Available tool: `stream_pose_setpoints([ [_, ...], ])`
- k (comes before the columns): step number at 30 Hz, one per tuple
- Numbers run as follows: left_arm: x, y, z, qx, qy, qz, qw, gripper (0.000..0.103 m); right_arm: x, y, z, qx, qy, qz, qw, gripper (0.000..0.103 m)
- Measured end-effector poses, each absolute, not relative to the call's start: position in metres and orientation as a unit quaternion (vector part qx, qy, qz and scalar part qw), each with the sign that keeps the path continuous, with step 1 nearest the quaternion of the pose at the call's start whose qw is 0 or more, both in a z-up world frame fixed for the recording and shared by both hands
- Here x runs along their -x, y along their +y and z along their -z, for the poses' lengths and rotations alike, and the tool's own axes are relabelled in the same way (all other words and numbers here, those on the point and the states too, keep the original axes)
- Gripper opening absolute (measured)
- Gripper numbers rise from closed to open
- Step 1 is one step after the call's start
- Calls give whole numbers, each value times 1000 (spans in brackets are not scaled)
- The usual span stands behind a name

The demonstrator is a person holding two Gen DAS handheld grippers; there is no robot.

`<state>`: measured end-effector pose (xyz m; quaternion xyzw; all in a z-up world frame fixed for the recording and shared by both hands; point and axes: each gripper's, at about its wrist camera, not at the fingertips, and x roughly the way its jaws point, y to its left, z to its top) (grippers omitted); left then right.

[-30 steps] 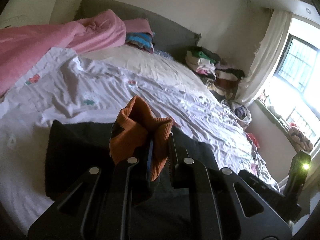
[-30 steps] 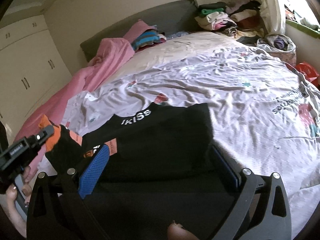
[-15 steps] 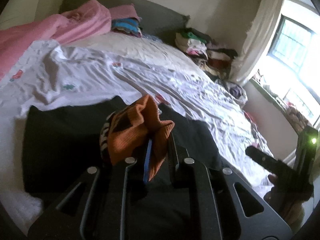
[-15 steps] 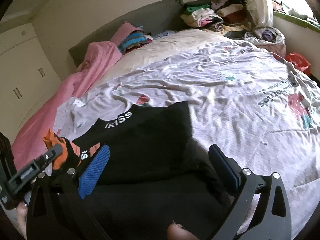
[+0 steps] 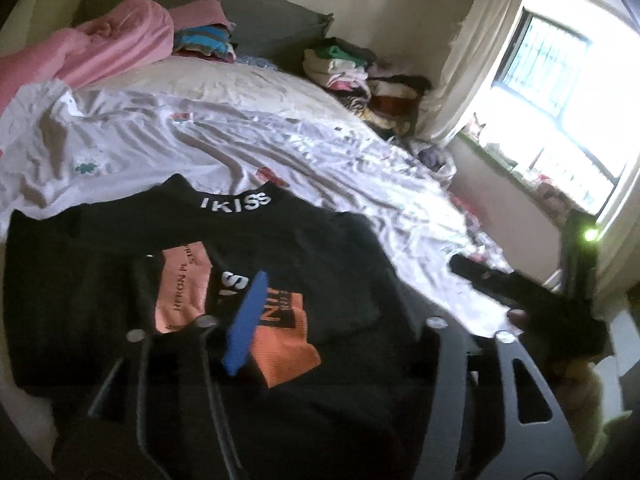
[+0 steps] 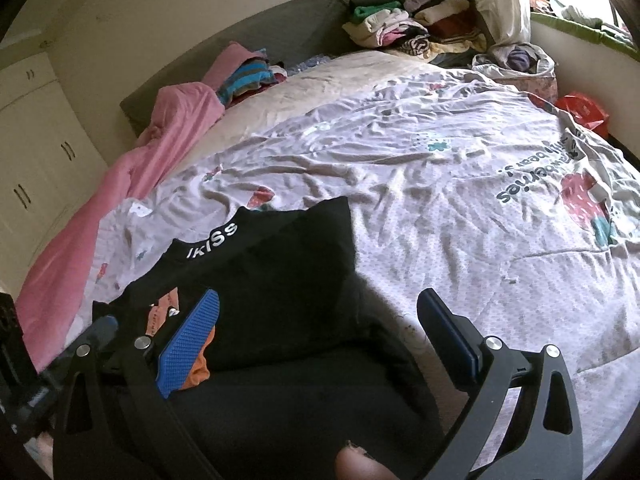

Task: Fold small clothes
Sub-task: 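Open the left gripper and withdraw it from the cuff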

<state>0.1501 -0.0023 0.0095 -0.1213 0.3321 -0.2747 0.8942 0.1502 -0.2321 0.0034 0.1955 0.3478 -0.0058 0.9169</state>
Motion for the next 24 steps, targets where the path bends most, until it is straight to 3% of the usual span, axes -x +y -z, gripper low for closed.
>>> stream_pose_setpoints([
  [4,-153,13,-14,114,320,234,911,71,-157,-215,3,-183,369,-19,911,99],
  [13,-174,70,-1,88,330,103,934,93,-179,-140,20,-110,399,-101,905,98],
  [20,-179,96,9,81,334,49,938,93,-207,-103,45,-83,430,-111,892,97],
  [22,-179,102,10,76,336,39,938,93,-213,-97,52,-79,439,-103,889,77],
  [24,-179,108,11,83,336,32,938,93,-218,-94,60,-83,450,-102,883,70],
])
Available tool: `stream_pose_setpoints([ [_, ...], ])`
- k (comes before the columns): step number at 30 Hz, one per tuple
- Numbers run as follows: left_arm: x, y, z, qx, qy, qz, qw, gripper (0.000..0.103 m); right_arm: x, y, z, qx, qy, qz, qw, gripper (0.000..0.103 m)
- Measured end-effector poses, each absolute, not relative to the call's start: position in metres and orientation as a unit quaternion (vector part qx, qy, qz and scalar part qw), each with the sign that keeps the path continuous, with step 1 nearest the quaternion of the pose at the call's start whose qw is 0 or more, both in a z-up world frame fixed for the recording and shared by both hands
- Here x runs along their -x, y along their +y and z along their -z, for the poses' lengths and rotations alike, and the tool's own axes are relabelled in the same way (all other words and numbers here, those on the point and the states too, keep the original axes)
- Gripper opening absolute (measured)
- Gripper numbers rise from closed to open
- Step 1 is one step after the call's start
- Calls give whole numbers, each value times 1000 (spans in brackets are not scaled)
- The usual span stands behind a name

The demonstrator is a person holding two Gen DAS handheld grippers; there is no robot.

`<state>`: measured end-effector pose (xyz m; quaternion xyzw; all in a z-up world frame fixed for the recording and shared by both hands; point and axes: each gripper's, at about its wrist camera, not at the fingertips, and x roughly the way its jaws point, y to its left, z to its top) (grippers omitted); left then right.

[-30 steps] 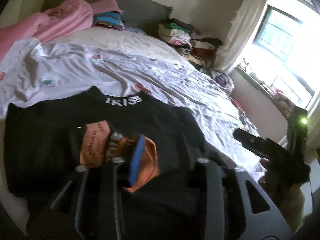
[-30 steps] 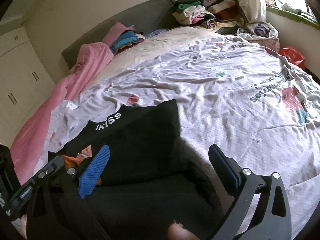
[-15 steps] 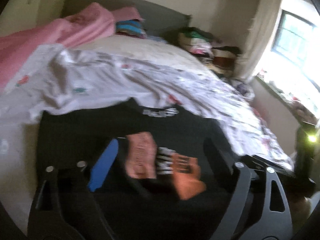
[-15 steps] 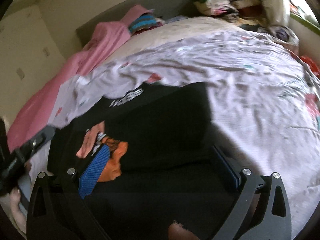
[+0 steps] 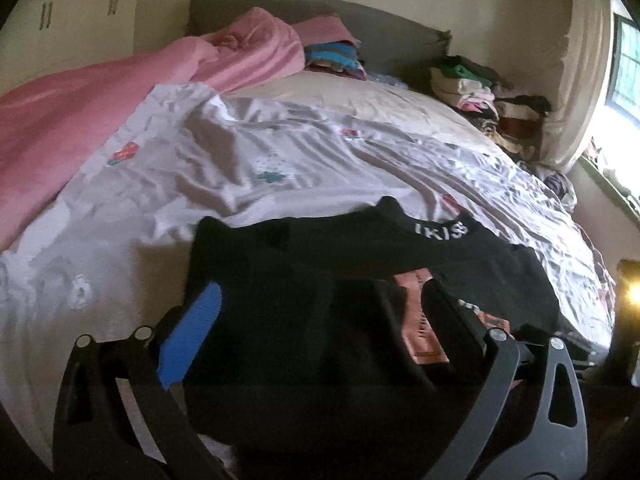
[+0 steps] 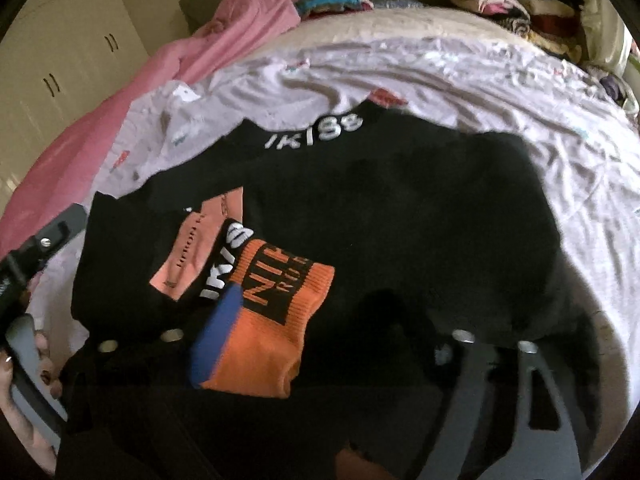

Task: Fold small clothes
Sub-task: 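Open the left gripper and withdraw it from the cuff, then grasp the orange cuff on the shirt body with the right gripper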

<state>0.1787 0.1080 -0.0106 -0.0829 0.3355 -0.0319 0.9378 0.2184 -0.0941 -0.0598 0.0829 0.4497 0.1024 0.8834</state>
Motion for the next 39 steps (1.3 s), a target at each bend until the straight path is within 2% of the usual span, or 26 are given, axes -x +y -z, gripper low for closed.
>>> stream_pose_setpoints([
  [2,-180,116,10,97,335,24,937,93,-219,-90,62,-74,446,-101,886,56],
  [3,-179,120,10,103,335,19,936,93,-219,-88,61,-71,443,-105,887,41],
  [4,-179,124,10,109,335,13,936,93,-219,-85,61,-70,442,-115,887,34],
  [5,-178,127,10,113,335,6,935,93,-219,-84,60,-67,440,-118,887,34],
  [6,-178,128,11,115,336,3,935,93,-219,-81,60,-59,437,-119,890,25],
  [9,-177,134,12,121,338,-5,933,93,-217,-77,56,-55,426,-133,893,15],
  [13,-177,141,11,131,335,-17,933,93,-212,-75,41,-51,398,-150,904,13],
  [26,-175,168,9,168,324,-37,930,93,-205,-88,-59,-4,278,-165,946,13],
  [39,-179,147,10,132,330,-11,935,93,-207,-133,-56,13,273,-84,958,12],
])
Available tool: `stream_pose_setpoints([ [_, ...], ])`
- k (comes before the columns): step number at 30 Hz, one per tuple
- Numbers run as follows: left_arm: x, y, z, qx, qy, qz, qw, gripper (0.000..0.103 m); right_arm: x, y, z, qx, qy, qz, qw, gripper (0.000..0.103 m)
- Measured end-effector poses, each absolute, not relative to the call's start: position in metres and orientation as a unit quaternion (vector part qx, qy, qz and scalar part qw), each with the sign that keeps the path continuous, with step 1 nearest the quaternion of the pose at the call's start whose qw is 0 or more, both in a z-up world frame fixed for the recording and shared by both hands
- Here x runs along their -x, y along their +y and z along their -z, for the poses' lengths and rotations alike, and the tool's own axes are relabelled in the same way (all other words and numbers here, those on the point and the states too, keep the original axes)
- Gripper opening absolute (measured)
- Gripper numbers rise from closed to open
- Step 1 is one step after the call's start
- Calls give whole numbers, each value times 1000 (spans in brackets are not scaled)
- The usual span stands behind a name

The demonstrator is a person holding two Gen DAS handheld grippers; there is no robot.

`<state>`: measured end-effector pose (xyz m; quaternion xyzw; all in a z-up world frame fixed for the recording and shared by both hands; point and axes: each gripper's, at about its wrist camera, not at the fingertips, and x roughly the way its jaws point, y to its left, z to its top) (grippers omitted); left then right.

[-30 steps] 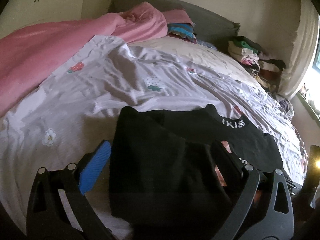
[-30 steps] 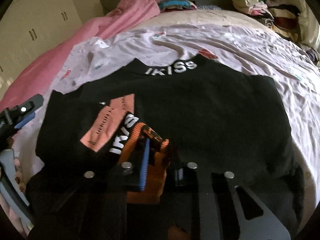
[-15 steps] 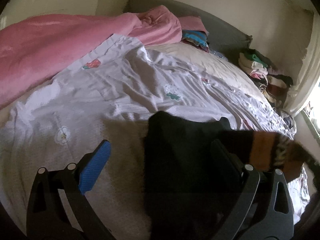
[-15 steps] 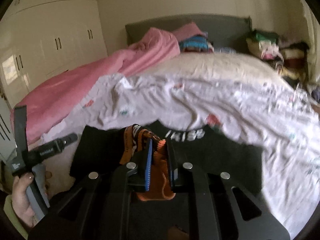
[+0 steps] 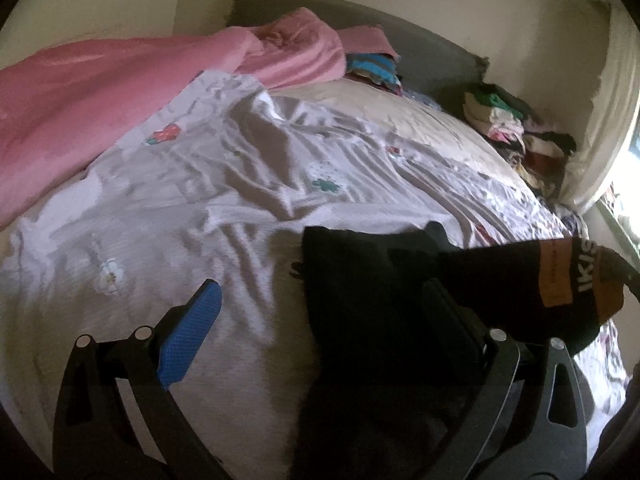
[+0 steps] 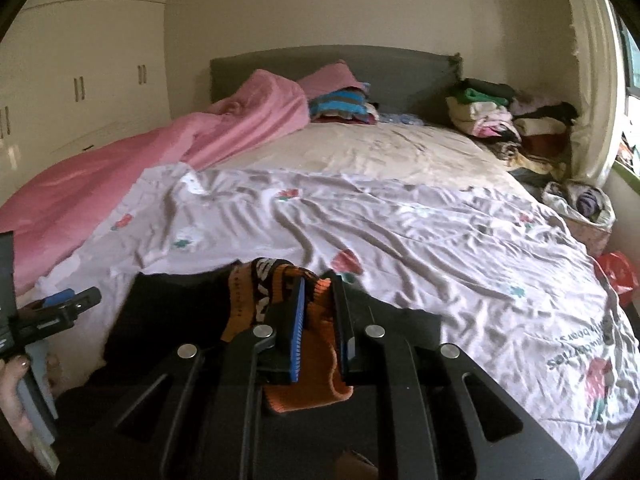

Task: Fold small clothes
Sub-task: 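Grasp the orange cuff on the shirt body with the right gripper, then lay the orange cuff flat on the shirt body, open the right gripper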

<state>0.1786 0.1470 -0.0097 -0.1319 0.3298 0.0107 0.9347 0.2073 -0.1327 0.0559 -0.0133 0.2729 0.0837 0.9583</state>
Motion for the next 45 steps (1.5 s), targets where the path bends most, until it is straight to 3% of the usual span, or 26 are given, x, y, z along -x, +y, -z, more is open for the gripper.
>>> stream_pose_setpoints([
  [14,-184,107,23,108,347,57,930,93,-208,-153,-16,9,315,-27,949,12],
  [17,-184,102,25,105,347,65,930,87,-209,-154,-12,12,320,-17,947,12],
  [21,-187,95,28,103,355,74,926,69,-211,-158,-5,11,330,-9,944,12],
  [25,-191,87,33,96,365,86,922,59,-213,-160,-1,11,337,-3,941,13],
  [45,-195,65,58,60,433,116,892,53,-206,-139,15,18,366,-32,930,29],
])
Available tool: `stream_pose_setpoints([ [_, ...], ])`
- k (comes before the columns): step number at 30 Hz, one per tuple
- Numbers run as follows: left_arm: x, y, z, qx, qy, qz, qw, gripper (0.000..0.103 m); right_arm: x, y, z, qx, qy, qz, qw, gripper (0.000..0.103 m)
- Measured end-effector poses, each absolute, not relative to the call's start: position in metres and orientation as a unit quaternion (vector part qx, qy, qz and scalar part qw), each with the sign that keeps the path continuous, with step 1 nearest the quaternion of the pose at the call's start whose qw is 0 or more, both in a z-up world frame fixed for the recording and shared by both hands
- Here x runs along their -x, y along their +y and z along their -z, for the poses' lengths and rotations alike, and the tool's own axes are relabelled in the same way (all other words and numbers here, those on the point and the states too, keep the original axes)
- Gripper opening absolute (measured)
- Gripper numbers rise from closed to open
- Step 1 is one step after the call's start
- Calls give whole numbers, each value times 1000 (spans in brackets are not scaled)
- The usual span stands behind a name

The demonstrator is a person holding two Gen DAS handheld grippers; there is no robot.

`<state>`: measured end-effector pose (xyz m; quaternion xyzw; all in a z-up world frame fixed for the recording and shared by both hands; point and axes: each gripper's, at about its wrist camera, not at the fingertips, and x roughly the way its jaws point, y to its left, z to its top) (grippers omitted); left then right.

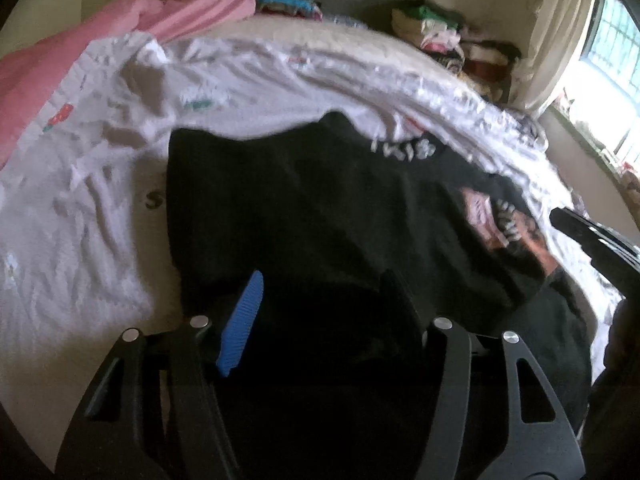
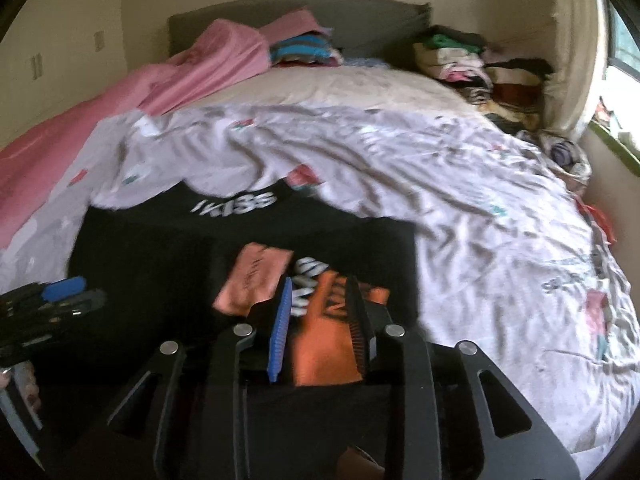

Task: Fold small clothes

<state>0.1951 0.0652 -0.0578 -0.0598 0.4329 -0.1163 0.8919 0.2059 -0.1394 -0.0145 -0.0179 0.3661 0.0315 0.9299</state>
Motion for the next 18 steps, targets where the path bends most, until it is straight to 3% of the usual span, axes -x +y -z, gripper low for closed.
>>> stream_pose_setpoints([
  [4,-195,70,61,68,442,121,886,53,-205,-115,20,35,374,-74,924,47],
  [14,-194,72,63,71,443,122,885,53,-221,-108,59,61,446,-52,892,47],
  [18,-194,72,63,69,444,123,885,53,-220,-128,67,16,452,-50,890,47],
])
